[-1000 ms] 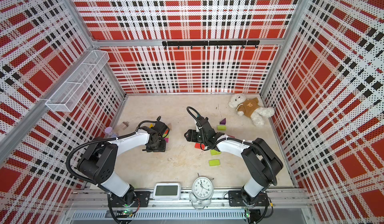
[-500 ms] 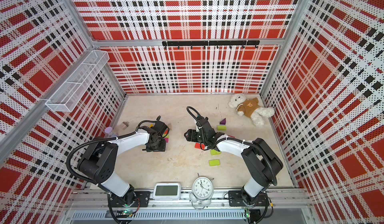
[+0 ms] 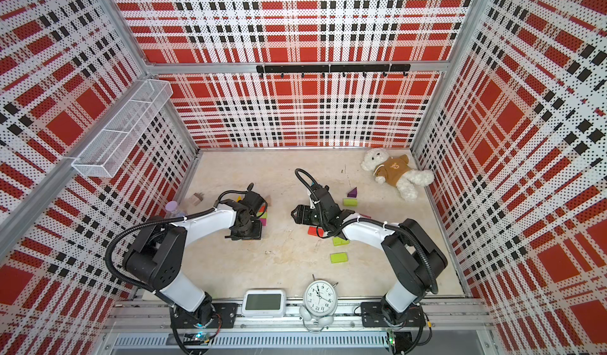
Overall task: Assemble a carrot with building blocks
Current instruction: Assemble the building block at the center of the board.
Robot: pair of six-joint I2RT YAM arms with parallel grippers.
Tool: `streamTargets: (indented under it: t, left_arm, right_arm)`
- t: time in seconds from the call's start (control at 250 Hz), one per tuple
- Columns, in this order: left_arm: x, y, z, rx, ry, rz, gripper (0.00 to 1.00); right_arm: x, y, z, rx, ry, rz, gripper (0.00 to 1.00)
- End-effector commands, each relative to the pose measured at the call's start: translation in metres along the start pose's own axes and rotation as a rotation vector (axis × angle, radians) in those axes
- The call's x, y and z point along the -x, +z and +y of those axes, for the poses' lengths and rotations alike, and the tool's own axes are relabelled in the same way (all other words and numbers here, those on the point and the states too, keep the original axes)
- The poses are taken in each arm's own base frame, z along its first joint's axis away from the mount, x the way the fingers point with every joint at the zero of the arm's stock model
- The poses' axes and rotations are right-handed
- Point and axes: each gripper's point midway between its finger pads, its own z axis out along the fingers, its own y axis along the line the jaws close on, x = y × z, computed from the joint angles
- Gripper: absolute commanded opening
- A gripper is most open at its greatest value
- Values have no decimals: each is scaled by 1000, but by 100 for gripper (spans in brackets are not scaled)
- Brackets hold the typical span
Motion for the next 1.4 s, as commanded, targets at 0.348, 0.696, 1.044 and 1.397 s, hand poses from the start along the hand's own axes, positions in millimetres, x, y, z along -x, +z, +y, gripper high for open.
streamTargets:
  t: [0.348, 0.696, 1.044, 1.397]
  left_arm:
    - [15, 3, 3, 23, -9, -31, 63]
    - [16, 4, 3, 21, -7, -30, 63]
    - [16, 0, 4, 18, -18, -38, 82]
    - [7, -8, 6, -1, -42, -38, 85]
  right_arm:
    - [13, 0, 8, 22, 4, -41, 69]
    - [14, 0, 8, 23, 5, -42, 69]
    - [15, 0, 9, 23, 5, -45, 69]
    - [16, -1, 11, 33, 4, -47, 69]
